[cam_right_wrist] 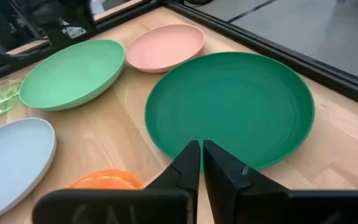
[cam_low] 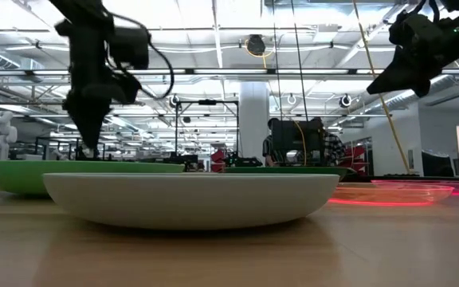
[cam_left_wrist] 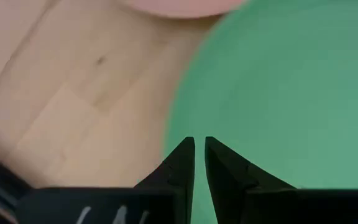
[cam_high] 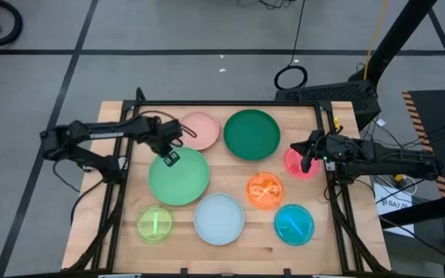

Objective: Stack plastic plates
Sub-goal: Stack the green plate on top of the dark green plate

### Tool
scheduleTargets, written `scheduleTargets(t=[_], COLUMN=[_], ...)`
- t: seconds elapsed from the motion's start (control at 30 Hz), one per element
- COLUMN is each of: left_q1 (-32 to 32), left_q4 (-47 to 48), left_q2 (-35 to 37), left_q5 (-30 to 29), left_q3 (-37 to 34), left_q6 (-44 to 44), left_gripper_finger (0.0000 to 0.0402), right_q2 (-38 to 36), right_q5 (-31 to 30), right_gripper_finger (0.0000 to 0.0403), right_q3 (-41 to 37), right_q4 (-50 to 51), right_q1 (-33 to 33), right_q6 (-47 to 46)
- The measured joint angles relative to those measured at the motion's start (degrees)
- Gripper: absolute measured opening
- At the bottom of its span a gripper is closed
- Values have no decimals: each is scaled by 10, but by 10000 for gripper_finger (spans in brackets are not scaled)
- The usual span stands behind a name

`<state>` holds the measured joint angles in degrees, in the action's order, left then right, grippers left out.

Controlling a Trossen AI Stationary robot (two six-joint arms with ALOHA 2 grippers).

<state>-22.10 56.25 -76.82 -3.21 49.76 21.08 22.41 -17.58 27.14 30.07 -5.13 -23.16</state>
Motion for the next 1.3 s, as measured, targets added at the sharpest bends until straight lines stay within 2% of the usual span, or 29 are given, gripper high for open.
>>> scheduleTargets(t=[0.13,0.23,0.47,1.13,1.3], left_q1=[-45,-69,-95,-93,-96], left_q4=[0,0,3,5,8], left_q2=[-31,-36,-36,-36,-36], left_q5=[5,32,56,56,15], left_q3=[0,0,0,0,0], left_q6=[-29,-55,-105,-161,-118], left_gripper_finger=[47,47,47,47,47], right_q2=[0,0,0,0,0], right_q5=[1,6,17,28,27], right_gripper_finger=[15,15,15,15,15], right_q3=[0,0,0,0,0], right_q4=[2,2,2,11,16], right_q1=[0,0,0,0,0], right_q6=[-2,-2,-2,-2,-2])
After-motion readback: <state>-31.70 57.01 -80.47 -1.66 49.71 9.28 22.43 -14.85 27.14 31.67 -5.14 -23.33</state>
